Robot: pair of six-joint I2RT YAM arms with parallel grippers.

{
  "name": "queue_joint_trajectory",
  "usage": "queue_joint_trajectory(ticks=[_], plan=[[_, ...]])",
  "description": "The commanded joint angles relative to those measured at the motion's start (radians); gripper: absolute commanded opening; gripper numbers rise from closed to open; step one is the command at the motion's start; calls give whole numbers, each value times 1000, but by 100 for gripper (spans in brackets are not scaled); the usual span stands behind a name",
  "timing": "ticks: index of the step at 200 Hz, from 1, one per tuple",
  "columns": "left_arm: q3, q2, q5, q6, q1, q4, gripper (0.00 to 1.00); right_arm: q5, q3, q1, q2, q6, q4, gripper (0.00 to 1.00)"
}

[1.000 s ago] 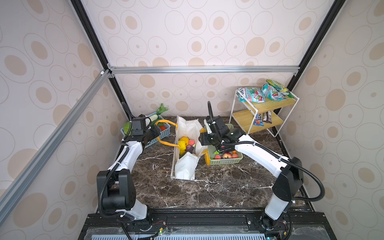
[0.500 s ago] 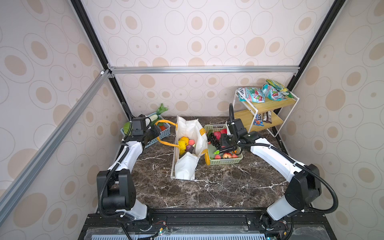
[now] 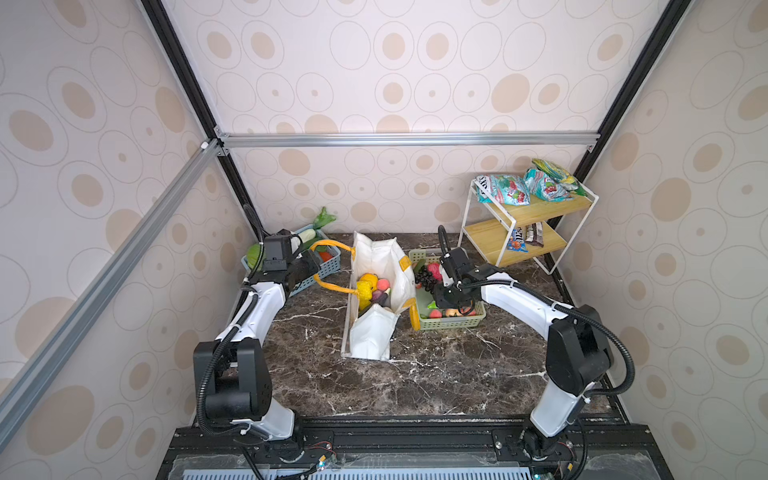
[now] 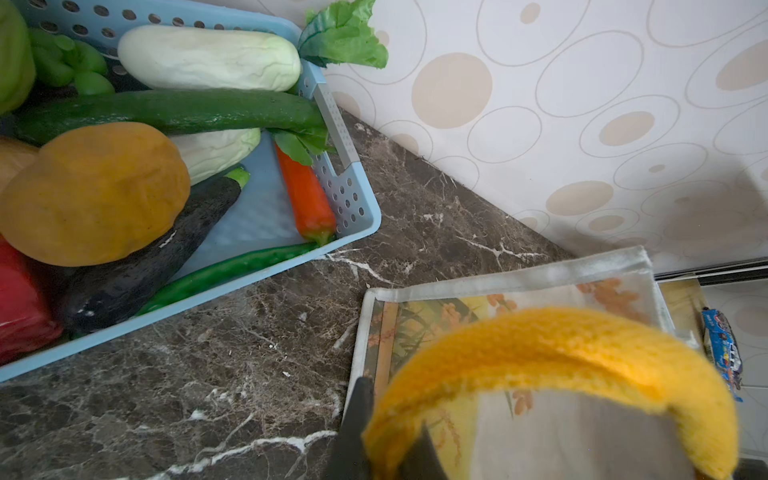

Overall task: Place the food into the grocery bag and tie it
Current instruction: 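Grasp another pink peach in the green basket with the right gripper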

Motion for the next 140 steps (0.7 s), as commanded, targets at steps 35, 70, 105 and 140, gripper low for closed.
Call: queue_joint_trajectory(ticks=[35,70,105,140], plan=[[36,-17,-5,23,-7,-15,4,-37,35,3,105,-5,-51,26],[32,-12,0,18,-7,-2,4,-54,32,3,148,25,-23,42],[26,-10,0,20,-7,3,4,-60,28,2,175,41,-12,51],[24,-7,4,21,-8,8,4,-55,34,3,199,41,-9,52]])
